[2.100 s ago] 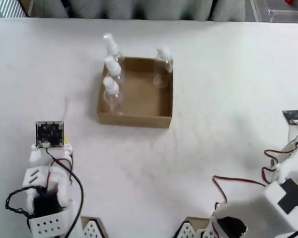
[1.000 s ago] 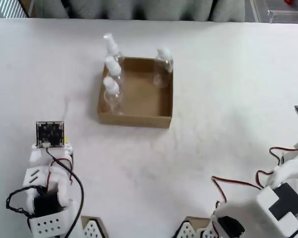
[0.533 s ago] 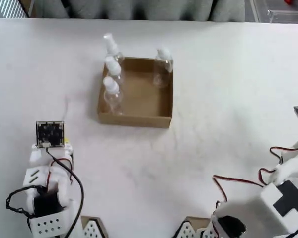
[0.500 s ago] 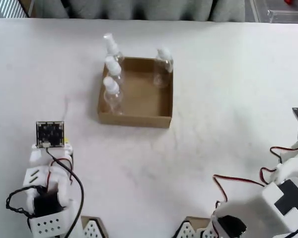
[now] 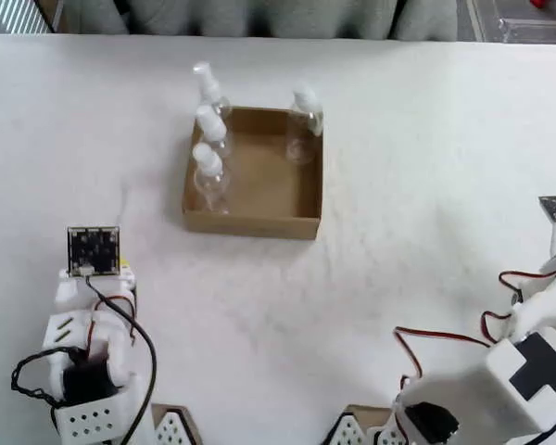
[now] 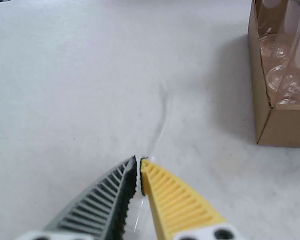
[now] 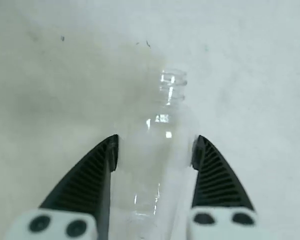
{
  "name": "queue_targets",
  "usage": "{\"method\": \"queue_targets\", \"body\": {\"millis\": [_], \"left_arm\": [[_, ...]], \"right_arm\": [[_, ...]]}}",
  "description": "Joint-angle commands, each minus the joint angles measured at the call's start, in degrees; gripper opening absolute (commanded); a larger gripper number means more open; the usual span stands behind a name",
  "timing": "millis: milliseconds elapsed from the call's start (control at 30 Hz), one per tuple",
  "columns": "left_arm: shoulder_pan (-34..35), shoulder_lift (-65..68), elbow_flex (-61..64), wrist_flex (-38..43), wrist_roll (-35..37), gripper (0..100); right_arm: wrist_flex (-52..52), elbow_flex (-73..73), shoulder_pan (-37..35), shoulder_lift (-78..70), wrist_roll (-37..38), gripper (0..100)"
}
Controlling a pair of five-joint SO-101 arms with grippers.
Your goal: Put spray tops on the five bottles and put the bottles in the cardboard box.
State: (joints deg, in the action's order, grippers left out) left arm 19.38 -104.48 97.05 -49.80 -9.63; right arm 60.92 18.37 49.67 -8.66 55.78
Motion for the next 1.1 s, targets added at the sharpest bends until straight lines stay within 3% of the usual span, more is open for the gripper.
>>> {"method": "queue_targets", "body": {"millis": [0,267,567,700,900,1067], "left_arm": [[0.6,-0.2,-0.1,-0.2,-0.7,3],[0.6,-0.2,-0.1,-0.2,-0.7,3],[0.6,-0.2,-0.1,-0.2,-0.7,2],[0.5,-0.2,-0.1,-0.2,-0.7,3],[0.6,-0.2,-0.1,-1.0,-0.8,2],[0.6,-0.2,-0.1,-1.5,-0.8,2]], "right_arm": [[3.1,-2.5,-1.9,2.7,0.0,2.6],[20.7,-4.7,-6.2,15.3,0.0,2.3],[21.0,8.9,-6.6,29.0,0.0,2.3],[15.6,16.4,-9.6,34.5,-0.4,2.3],[14.9,17.6,-15.7,42.3,-18.3,2.3],[15.3,22.9,-26.2,49.7,-29.8,2.3]]}}
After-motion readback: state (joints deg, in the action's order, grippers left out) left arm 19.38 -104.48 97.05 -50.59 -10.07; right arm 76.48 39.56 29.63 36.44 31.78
